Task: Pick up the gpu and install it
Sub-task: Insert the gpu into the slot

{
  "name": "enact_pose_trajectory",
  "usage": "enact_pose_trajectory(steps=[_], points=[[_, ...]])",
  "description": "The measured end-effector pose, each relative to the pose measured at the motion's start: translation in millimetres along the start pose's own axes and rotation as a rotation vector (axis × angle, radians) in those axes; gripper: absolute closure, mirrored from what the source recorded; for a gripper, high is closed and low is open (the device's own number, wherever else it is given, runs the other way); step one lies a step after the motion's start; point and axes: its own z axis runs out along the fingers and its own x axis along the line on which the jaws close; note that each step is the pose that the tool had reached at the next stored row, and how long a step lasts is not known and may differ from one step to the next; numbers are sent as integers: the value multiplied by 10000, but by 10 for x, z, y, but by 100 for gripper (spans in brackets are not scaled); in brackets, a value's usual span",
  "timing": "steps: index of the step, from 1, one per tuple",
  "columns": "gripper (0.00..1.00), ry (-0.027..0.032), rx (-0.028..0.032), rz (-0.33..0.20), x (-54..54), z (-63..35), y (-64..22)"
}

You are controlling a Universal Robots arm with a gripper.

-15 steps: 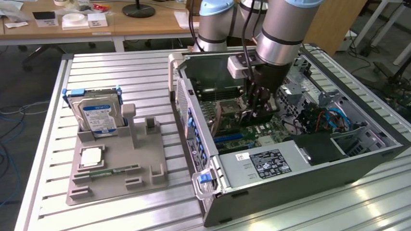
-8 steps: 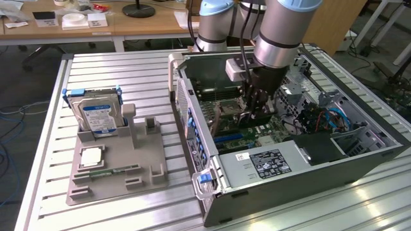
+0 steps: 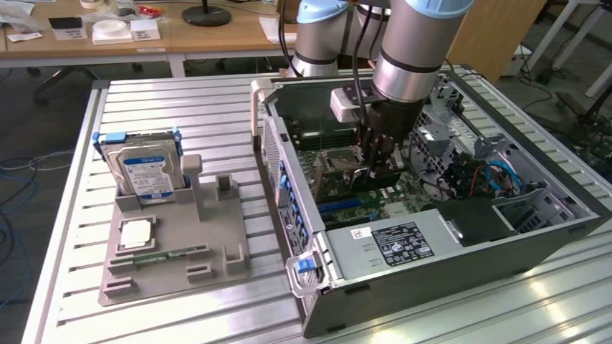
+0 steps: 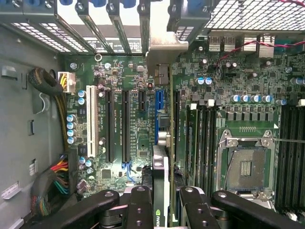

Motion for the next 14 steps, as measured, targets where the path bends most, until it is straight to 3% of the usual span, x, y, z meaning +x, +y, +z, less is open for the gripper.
enact_pose_trajectory(steps=[14], points=[[73, 0, 0, 0, 1, -1, 73]])
